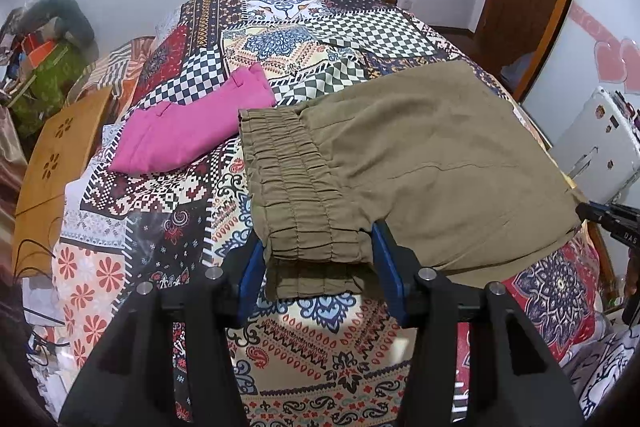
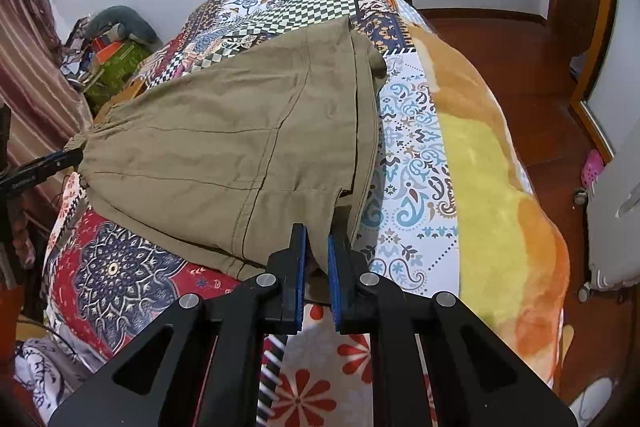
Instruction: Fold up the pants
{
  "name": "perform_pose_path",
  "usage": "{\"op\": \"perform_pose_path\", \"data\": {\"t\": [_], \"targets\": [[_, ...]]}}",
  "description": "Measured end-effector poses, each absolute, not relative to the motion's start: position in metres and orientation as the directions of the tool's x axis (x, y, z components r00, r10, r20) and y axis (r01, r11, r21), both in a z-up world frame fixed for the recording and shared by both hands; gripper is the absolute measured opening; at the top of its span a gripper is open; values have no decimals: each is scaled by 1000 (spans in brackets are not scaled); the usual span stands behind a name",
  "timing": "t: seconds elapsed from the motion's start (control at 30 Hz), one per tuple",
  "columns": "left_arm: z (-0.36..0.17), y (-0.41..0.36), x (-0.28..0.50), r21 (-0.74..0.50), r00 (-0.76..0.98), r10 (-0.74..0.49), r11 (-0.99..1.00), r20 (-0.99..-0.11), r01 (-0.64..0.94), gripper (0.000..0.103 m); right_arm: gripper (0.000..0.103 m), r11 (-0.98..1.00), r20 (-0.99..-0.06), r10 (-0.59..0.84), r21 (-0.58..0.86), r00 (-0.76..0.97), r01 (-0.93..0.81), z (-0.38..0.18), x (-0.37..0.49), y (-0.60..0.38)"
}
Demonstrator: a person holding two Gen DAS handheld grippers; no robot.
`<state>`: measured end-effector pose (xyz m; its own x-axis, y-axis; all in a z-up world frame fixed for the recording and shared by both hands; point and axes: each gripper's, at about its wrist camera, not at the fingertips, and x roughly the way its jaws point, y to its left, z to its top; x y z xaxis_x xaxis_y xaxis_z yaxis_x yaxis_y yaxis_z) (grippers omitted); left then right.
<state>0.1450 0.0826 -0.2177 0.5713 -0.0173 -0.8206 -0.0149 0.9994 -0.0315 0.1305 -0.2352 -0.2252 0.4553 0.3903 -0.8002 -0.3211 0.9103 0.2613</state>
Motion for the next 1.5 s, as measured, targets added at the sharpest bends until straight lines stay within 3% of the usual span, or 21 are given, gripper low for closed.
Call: {"op": "perform_pose_path", "data": {"t": [0.67,0.77,0.9,1.13,1.5], "targets": [[-249,89,131,-74,527,-53,997,-848,-20,57,11,912,-842,372,254,389,-322,-252,134,-227],[-241,90,127,-57,535,-41,998,-844,-14,58,14,915,-847,367,255,385,-313,-249,134,-231],[-223,96,125,-35,553,-15,999,-833,-26,58,32,930,-855,333,228,398,-288,-239,137,-241],[-195,125,150,-48,597,28,993,-802,-111,59,34,936,-801,338,229,494,-268,-206,156,-255],[-204,147,223,-66,566,30,987,-824,-149,59,35,928,-728,352,192,588,-318,-179,223,-231]]}}
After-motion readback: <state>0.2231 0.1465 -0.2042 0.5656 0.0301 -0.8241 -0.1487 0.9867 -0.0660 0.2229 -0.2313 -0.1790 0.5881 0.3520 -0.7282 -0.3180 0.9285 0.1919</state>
